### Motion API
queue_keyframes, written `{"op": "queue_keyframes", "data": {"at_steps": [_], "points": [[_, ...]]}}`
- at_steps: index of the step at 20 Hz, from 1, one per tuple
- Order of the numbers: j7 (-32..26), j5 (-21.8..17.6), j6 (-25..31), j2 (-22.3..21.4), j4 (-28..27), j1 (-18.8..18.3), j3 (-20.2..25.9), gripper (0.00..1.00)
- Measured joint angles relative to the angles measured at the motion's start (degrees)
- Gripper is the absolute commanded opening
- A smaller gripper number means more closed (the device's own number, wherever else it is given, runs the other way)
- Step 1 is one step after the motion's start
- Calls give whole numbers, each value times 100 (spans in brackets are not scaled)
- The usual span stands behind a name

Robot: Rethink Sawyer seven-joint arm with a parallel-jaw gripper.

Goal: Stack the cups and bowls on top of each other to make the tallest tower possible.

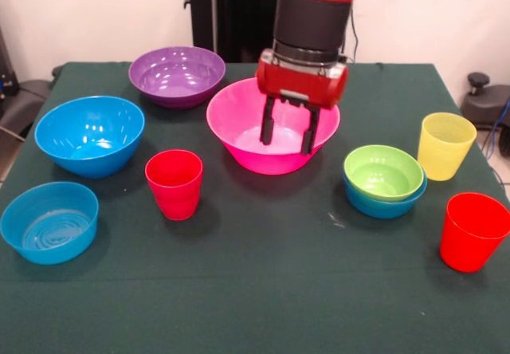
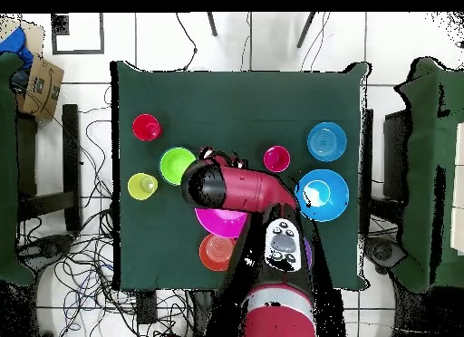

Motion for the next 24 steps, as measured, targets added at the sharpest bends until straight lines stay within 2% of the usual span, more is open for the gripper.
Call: {"op": "queue_keyframes", "data": {"at_steps": [5,10,24], "points": [[0,0,129,-255,159,-85,80,100],[0,0,129,-318,258,-83,166,100],[0,53,-31,-199,670,176,290,100]]}}
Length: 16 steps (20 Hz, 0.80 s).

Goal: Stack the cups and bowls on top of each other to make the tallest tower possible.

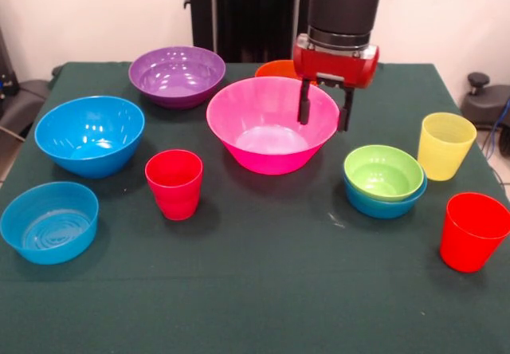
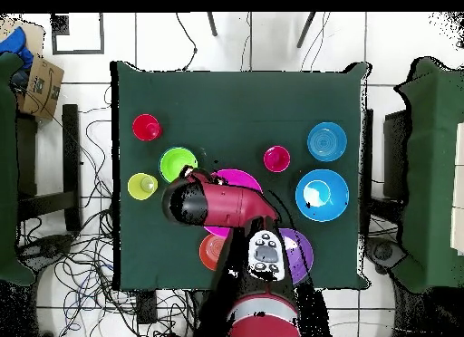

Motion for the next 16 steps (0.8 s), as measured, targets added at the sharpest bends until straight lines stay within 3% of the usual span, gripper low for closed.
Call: {"op": "queue_keyframes", "data": {"at_steps": [16], "points": [[0,24,-109,195,94,66,31,100]]}}
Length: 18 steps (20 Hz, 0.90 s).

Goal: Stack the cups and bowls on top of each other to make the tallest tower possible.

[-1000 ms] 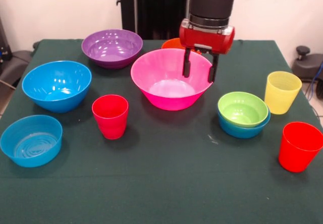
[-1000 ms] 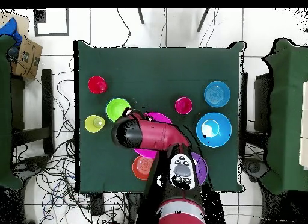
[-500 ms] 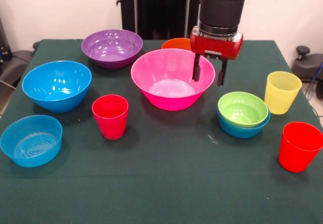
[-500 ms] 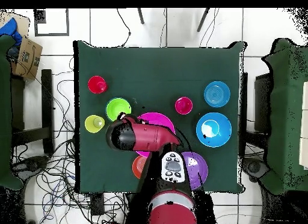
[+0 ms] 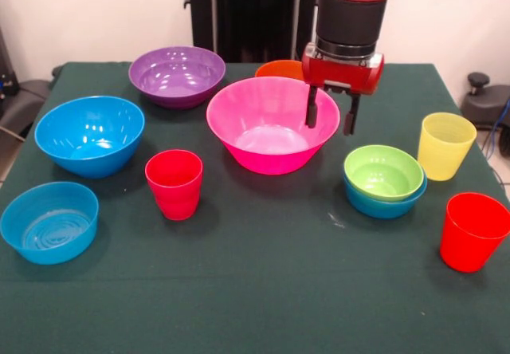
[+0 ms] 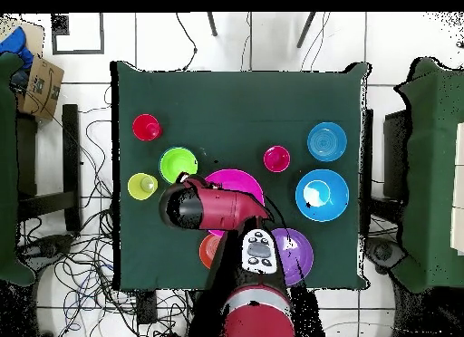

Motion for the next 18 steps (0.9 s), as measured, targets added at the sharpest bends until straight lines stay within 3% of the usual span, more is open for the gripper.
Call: {"op": "queue_keyframes", "data": {"at_steps": [18], "points": [[0,0,-525,565,-12,99,-35,100]]}}
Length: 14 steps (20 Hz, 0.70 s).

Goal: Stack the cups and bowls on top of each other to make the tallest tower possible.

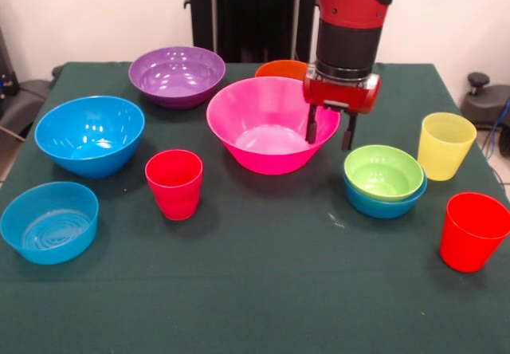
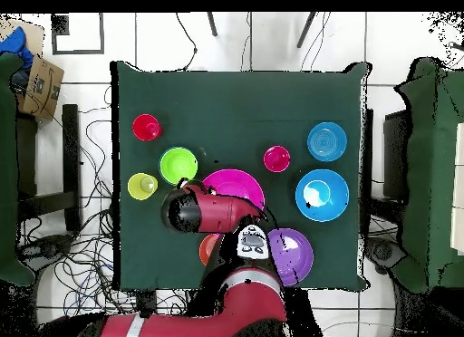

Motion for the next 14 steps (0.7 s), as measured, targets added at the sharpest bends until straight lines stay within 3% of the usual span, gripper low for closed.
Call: {"op": "queue_keyframes", "data": {"at_steps": [12,13,14], "points": [[0,2,-80,341,-2,98,-21,100],[0,1,-112,367,-2,105,-49,0],[-1,1,-115,368,-1,105,-52,0]]}}
